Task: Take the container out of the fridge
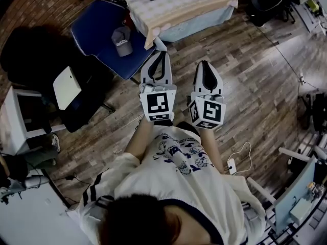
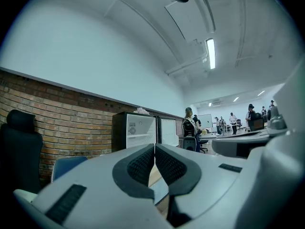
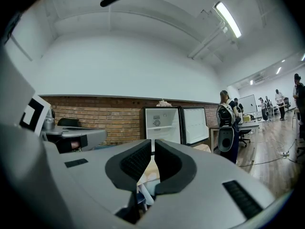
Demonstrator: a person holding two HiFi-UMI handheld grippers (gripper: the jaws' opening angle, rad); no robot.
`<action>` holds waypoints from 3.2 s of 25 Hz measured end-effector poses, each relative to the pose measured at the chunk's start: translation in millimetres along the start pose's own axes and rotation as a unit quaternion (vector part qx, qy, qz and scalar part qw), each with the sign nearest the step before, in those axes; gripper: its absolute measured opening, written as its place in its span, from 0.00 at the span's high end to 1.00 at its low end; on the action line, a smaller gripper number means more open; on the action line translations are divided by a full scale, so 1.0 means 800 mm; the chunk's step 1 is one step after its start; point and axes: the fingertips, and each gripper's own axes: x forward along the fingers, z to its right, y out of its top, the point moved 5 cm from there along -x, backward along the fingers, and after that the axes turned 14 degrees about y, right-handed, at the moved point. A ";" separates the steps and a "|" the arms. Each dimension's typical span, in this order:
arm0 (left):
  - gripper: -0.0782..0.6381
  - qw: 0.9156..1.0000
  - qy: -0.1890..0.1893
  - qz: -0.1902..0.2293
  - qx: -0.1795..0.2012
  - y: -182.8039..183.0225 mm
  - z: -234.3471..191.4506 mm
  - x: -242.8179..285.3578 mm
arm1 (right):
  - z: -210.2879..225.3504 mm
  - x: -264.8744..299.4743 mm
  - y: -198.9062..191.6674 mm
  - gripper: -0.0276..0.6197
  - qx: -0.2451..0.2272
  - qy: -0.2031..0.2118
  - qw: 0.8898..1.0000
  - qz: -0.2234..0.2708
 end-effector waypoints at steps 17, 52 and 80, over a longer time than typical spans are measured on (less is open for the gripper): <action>0.86 1.000 -0.009 -0.029 -0.005 -0.021 0.009 0.069 | 0.034 0.054 -0.021 0.89 0.017 -0.004 0.999 -0.033; 0.86 0.989 0.139 -0.045 -0.016 -0.001 0.099 0.444 | 0.327 0.395 0.028 0.89 0.028 0.130 0.990 -0.050; 0.86 0.973 0.174 -0.115 -0.094 -0.059 0.084 0.621 | 0.393 0.556 0.008 0.89 0.047 0.143 0.985 -0.083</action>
